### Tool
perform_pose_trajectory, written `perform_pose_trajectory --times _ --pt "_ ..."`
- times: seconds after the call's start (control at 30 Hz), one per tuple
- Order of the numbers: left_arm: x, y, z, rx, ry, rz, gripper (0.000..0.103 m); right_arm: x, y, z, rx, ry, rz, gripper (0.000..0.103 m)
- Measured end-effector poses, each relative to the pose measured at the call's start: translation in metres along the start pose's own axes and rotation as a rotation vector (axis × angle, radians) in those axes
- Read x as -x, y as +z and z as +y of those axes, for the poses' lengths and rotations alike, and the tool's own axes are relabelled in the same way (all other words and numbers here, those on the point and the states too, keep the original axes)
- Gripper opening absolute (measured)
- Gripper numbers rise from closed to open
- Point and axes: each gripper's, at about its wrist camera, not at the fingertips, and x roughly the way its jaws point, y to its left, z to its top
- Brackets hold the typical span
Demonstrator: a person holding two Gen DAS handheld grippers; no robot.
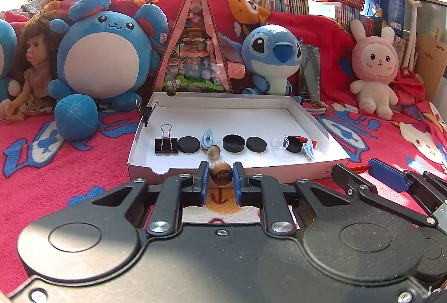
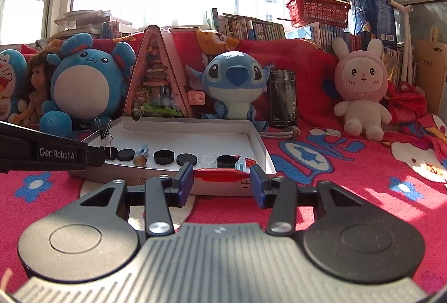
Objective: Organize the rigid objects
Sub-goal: 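Carry the acorn with the left tool into the tray while the right tool carries the red marker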
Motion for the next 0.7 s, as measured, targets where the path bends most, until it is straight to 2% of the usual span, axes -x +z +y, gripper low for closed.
perform_pose_trajectory --times 0.43,0.7 --pt "-0.022 0.011 0.009 0.053 0.027 0.005 0.017 -0.020 0.012 -0.014 -0.035 -0.013 0.001 0.049" --pt "-0.035 0.020 0.016 0.074 0.050 -0.019 0.017 -0.037 0.016 -0.024 -0.052 -0.014 0.004 0.049"
